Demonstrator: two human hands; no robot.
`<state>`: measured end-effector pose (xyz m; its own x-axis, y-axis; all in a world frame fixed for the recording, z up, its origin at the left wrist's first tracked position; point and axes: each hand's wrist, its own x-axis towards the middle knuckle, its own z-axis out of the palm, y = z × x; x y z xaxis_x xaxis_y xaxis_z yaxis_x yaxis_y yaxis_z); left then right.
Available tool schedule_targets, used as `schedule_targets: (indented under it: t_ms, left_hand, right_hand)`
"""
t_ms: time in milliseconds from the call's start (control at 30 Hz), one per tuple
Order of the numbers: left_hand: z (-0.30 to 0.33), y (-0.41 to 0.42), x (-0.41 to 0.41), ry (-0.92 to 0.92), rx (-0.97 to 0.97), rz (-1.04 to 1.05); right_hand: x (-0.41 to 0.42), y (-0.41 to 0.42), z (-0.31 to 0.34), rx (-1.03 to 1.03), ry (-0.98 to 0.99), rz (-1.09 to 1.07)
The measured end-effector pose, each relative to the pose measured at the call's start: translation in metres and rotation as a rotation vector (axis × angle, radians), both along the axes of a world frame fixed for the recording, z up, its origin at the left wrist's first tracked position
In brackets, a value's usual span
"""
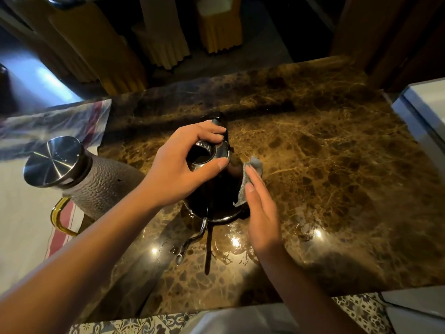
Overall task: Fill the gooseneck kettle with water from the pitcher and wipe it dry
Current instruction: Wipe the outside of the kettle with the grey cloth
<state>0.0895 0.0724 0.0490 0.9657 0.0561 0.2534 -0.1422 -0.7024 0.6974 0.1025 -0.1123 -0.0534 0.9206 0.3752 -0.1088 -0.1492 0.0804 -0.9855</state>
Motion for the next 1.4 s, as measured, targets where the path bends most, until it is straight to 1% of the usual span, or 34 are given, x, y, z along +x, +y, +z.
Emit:
schedule_targets:
  t_ms: [67, 167, 267, 333, 400, 500, 567, 667, 767, 833, 900, 1000, 1133, 1200, 1267, 1400]
  left_hand:
    - [0.002, 0.003, 0.001, 0.016, -0.028, -0.049]
    - [0.005, 0.006, 0.007, 0.048, -0.064, -0.119]
    - [0.007, 0.007, 0.010, 0.045, -0.025, -0.151]
    - [0.008, 0.005, 0.010, 0.030, 0.014, -0.137]
    - [0.007, 0.003, 0.011, 0.013, 0.063, -0.114]
    - [0.004, 0.002, 0.010, 0.016, 0.090, -0.092]
    - [0.005, 0.004, 0.011, 0.025, 0.093, -0.107]
    - [0.009, 0.009, 0.020, 0.028, 0.089, -0.178]
    - [0.017, 0.013, 0.029, 0.115, 0.041, -0.232]
    - [0.021, 0.012, 0.030, 0.196, 0.016, -0.193]
    - [0.021, 0.007, 0.028, 0.229, 0.018, -0.115]
    - [0.017, 0.001, 0.027, 0.172, 0.078, -0.035]
    - [0.015, 0.002, 0.027, 0.151, 0.093, -0.043]
    - [0.014, 0.003, 0.028, 0.152, 0.094, -0.043]
    - [0.013, 0.003, 0.028, 0.150, 0.092, -0.044]
    - [0.015, 0.007, 0.030, 0.177, 0.091, -0.079]
  right_hand:
    - [0.015, 0.001, 0.011, -0.001, -0.032, 0.046]
    - [0.032, 0.005, 0.022, -0.041, -0.141, 0.072]
    - [0.035, 0.010, 0.024, -0.032, -0.192, 0.069]
    - [0.032, 0.011, 0.021, -0.031, -0.204, 0.074]
    - [0.032, 0.011, 0.014, -0.041, -0.180, 0.070]
    - [0.038, 0.007, 0.008, -0.016, 0.009, 0.083]
    - [0.040, 0.002, 0.004, -0.019, 0.080, 0.085]
    - [0.031, -0.003, 0.009, -0.031, 0.082, 0.079]
    - [0.013, -0.003, 0.021, -0.008, -0.029, 0.056]
    - [0.010, 0.001, 0.030, 0.060, -0.046, 0.075]
    - [0.020, 0.007, 0.038, 0.108, -0.046, 0.097]
    - [0.045, 0.015, 0.041, 0.069, -0.104, 0.110]
    - [0.063, 0.021, 0.024, -0.018, -0.139, 0.117]
    - [0.062, 0.018, 0.010, -0.075, -0.157, 0.097]
    - [0.059, 0.010, -0.003, -0.122, -0.131, 0.079]
    - [0.039, -0.008, -0.002, -0.210, -0.114, 0.047]
